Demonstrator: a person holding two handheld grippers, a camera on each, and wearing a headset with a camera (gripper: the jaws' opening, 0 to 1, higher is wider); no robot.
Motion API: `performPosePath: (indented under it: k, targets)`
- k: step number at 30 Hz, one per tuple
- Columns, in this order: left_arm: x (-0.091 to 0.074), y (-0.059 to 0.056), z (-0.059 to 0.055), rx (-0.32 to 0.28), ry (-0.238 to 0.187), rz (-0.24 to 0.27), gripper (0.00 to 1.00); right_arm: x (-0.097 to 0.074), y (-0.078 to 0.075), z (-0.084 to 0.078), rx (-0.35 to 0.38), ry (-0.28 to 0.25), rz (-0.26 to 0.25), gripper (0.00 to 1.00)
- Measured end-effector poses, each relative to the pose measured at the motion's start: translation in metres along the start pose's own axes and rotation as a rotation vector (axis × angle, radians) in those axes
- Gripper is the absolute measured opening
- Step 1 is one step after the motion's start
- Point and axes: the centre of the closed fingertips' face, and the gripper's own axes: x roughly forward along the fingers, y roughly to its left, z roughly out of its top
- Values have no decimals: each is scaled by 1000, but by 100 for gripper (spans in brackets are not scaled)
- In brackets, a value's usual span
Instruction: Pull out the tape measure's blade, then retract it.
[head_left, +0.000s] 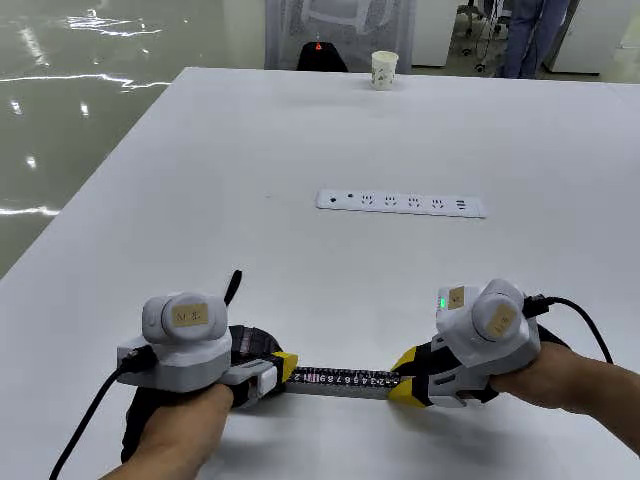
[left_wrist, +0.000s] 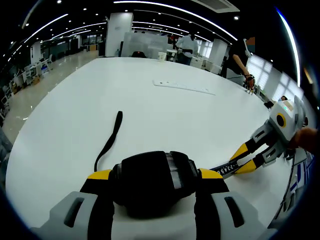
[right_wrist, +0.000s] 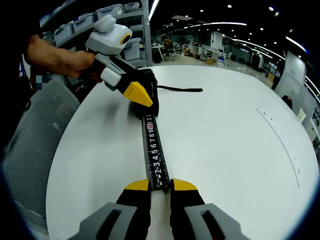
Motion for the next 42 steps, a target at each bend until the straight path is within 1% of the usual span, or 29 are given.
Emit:
performPosePath:
  k: [16, 42]
  targets:
    - [0, 0, 0, -6, 3, -6, 60, 10, 1, 12, -8, -10, 8, 11]
    - [0, 1, 1, -16, 7, -14, 60, 32, 6, 36, -18, -32, 22, 11]
